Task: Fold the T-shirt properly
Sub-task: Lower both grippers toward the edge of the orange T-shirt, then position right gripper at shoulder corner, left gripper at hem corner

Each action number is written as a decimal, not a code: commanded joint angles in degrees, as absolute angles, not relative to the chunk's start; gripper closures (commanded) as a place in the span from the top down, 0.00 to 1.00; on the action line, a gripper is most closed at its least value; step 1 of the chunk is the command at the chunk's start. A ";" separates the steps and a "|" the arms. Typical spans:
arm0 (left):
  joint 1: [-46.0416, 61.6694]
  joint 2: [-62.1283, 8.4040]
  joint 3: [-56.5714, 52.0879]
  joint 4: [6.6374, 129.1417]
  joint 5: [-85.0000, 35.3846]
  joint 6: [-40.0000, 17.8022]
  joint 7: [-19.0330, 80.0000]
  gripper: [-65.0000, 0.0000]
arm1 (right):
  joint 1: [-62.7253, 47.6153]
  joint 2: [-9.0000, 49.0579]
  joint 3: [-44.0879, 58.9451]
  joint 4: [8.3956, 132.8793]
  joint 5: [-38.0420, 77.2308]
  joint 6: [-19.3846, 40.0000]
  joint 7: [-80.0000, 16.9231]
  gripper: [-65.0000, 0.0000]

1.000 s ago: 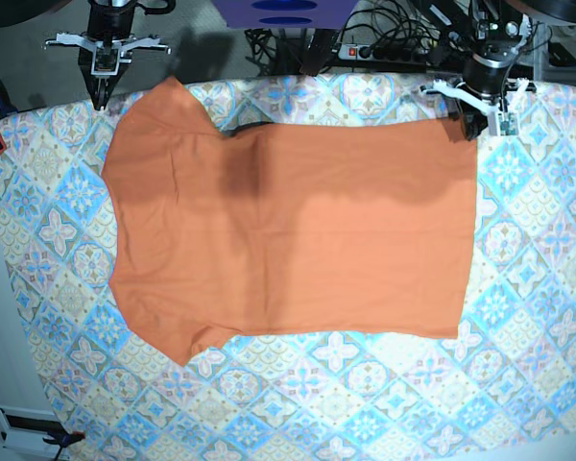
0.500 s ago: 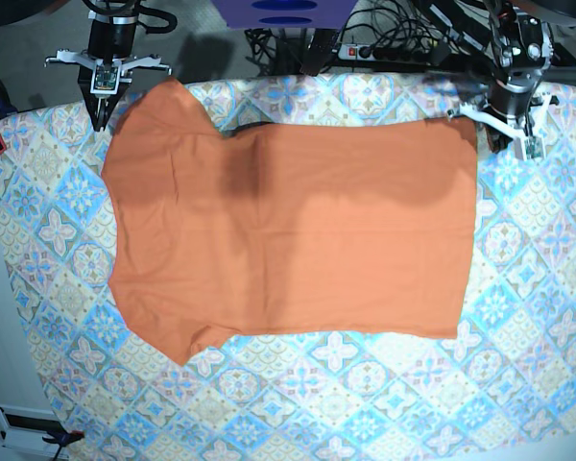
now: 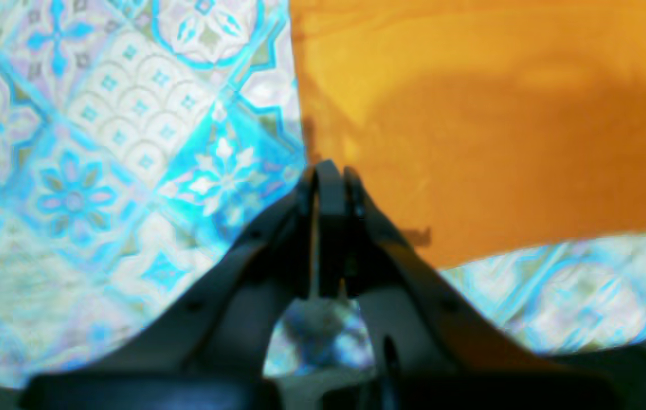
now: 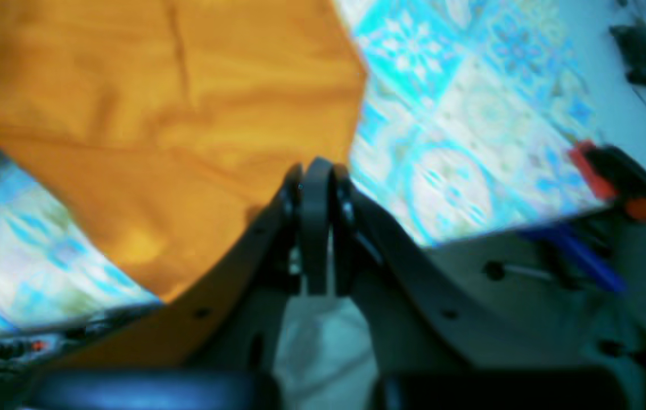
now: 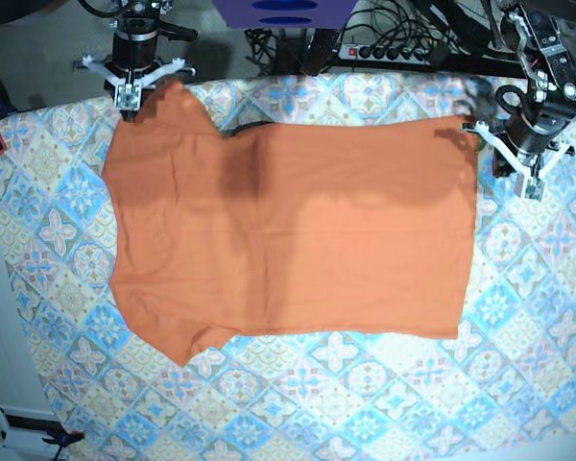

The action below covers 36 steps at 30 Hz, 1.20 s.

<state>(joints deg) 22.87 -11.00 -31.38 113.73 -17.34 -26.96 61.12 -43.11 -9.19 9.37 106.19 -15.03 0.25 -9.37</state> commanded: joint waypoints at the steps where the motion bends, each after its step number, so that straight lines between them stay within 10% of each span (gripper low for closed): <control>1: 22.81 -11.65 -31.78 114.51 -17.45 -27.30 60.62 0.00 | -43.21 -9.00 9.10 107.56 -15.08 -0.22 -8.92 0.00; 6: 22.81 -13.58 -31.52 113.01 -17.36 -28.00 60.88 0.00 | -40.75 -9.00 6.90 108.09 -14.99 -0.13 -13.93 0.02; 19: 22.64 -16.22 -31.43 109.32 -17.45 -28.00 60.70 0.00 | -38.29 -7.16 9.27 110.55 -3.91 -0.13 -21.85 0.55; 36: 22.64 -15.34 -31.87 102.81 -18.24 -40.00 61.32 0.00 | -38.20 13.23 13.67 108.97 36.00 4.97 -24.40 0.55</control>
